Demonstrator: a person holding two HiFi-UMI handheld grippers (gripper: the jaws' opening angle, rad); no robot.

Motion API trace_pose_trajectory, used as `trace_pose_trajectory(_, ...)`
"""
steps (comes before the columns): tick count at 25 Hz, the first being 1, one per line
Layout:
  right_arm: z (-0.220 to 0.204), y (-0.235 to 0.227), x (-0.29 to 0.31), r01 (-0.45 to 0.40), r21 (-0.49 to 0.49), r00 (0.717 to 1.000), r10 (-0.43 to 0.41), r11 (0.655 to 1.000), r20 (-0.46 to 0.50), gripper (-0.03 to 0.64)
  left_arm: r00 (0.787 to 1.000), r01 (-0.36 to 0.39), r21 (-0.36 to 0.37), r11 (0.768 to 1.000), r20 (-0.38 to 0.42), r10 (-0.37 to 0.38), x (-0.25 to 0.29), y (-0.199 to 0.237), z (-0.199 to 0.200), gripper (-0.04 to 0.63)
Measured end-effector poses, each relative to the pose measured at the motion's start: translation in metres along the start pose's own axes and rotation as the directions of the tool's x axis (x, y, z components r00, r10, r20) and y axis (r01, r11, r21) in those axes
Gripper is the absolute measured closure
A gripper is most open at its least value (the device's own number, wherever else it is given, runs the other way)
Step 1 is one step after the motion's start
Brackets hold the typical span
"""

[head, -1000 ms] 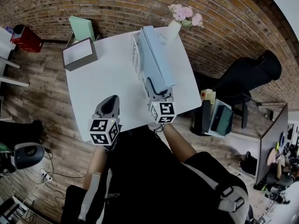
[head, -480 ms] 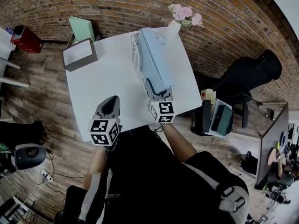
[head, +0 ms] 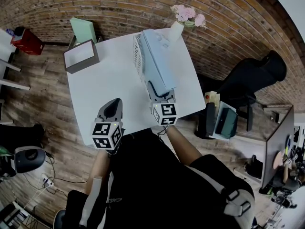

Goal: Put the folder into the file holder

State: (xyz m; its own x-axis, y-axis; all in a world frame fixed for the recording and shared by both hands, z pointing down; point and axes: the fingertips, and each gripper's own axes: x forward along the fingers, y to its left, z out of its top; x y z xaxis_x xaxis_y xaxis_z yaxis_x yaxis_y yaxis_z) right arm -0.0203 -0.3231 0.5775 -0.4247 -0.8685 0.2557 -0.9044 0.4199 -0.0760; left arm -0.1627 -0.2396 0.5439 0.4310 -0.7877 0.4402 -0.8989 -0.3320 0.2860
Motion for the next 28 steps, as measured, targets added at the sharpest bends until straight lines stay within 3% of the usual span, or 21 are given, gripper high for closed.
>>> trace_pose_trajectory(9,-0.004,0.005,0.001,-0.016,-0.018,1.0,0.016,1.0,-0.019,0.42,1.0,0.003,0.0,1.0,0.002,-0.003,-0.003,-0.001,-0.002,0.572)
trace_pose_trajectory(22,-0.022,0.013,-0.005,-0.026,-0.022,0.995,0.024,0.999,-0.092,0.292,1.0,0.014,-0.024,1.0,0.023,-0.013,-0.014,-0.001,-0.007,0.572)
trace_pose_trajectory(28,-0.033,0.018,-0.021,0.0,-0.029,0.991,-0.003,1.0,-0.131,0.279,0.999,0.034,-0.051,0.998,0.03,-0.032,-0.026,0.002,-0.016,0.572)
